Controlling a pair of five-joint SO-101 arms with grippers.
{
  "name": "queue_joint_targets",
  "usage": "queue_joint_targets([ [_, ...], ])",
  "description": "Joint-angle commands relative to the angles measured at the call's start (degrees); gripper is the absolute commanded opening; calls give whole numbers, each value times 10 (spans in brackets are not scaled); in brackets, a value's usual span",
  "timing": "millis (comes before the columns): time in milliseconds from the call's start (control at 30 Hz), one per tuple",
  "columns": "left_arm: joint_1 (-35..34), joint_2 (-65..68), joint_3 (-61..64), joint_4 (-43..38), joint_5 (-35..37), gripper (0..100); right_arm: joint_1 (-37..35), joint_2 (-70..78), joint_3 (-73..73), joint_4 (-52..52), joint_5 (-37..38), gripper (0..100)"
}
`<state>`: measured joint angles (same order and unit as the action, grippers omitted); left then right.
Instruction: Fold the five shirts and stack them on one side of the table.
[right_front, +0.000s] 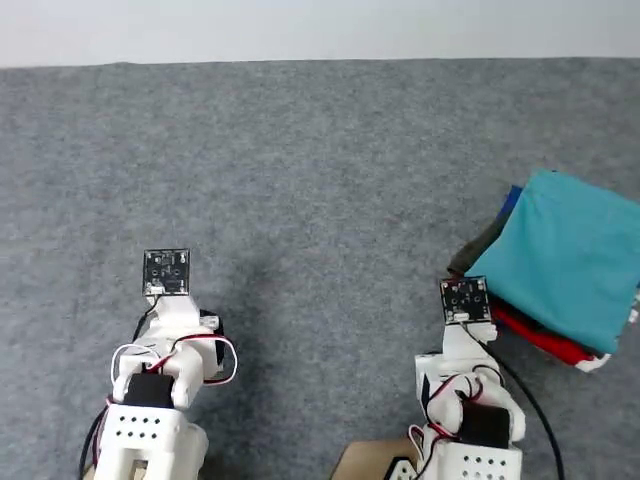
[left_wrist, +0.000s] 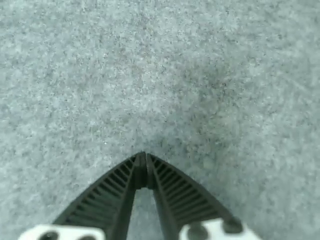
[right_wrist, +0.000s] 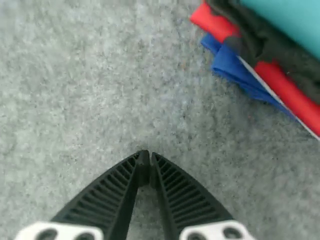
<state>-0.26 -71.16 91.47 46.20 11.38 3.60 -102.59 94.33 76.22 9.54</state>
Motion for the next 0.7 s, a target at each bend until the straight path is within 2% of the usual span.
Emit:
queue_joint_targets([
  [0,1,-6,-3,-4,6,6,1,3,-4,-9,3,9],
  [667,2,-6,-3,-4,6,7,-1,4,22,-28,5,10],
])
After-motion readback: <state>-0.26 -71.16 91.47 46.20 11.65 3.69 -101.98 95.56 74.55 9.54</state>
